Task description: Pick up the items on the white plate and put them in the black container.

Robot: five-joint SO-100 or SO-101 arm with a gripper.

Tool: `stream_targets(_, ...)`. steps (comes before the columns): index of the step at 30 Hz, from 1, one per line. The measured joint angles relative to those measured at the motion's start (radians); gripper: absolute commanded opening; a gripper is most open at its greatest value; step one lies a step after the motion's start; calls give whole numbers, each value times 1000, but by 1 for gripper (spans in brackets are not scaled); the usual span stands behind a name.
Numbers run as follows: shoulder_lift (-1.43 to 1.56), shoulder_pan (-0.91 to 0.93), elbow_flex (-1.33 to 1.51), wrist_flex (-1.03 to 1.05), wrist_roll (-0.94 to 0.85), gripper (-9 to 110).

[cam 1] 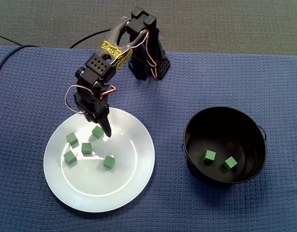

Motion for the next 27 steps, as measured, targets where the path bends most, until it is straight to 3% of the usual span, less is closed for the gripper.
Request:
stream_targets(15, -91, 15, 3, -61, -58, 30)
stream_targets(27, -127, 14, 31, -107, -60, 21)
